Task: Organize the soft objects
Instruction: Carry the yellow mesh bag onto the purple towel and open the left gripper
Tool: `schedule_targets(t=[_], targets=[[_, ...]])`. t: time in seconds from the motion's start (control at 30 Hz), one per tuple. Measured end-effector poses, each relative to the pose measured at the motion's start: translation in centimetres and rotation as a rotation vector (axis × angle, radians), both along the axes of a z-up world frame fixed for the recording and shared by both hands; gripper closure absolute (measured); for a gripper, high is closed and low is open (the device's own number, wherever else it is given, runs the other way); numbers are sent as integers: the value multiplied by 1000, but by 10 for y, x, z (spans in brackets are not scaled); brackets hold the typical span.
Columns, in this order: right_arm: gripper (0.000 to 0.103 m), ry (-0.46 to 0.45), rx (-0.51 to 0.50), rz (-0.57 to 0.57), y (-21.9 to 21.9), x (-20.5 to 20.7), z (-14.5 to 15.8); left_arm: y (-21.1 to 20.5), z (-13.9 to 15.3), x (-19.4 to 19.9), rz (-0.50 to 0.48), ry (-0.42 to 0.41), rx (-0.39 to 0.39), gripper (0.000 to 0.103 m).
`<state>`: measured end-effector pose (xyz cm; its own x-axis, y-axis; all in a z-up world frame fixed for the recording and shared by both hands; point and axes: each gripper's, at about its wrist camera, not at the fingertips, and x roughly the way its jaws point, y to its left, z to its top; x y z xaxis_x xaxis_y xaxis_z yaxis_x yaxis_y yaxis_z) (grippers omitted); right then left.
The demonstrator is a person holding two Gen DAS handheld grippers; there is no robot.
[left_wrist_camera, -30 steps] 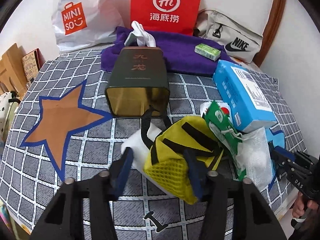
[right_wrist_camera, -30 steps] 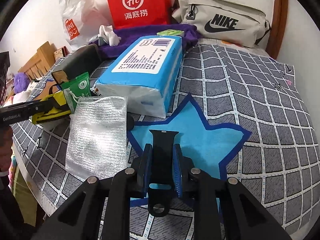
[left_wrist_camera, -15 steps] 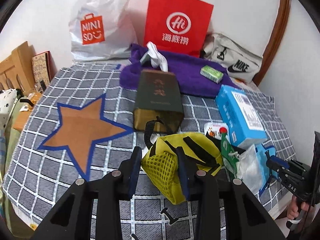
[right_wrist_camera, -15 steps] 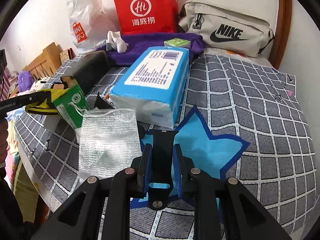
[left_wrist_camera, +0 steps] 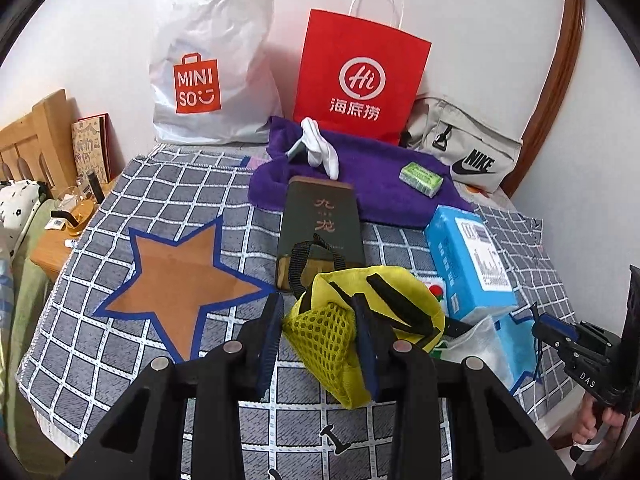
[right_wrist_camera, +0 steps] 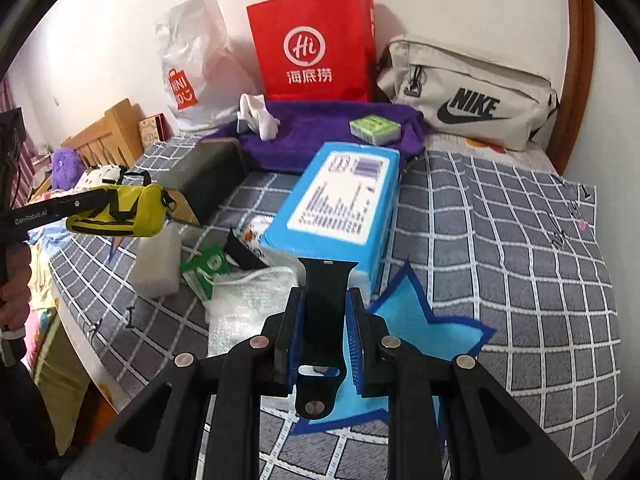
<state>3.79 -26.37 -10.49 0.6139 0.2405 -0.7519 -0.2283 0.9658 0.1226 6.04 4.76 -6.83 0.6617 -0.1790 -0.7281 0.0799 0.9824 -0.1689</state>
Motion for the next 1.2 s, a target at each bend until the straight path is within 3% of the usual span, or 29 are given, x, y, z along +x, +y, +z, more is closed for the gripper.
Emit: schedule_targets(t=[0.6, 1.2], targets=[[82, -54, 29, 19, -2, 45, 40, -9, 29, 35, 7, -37, 5, 70], [82, -78, 37, 15, -5, 104, 54, -14, 35, 86, 12, -29, 2, 70]])
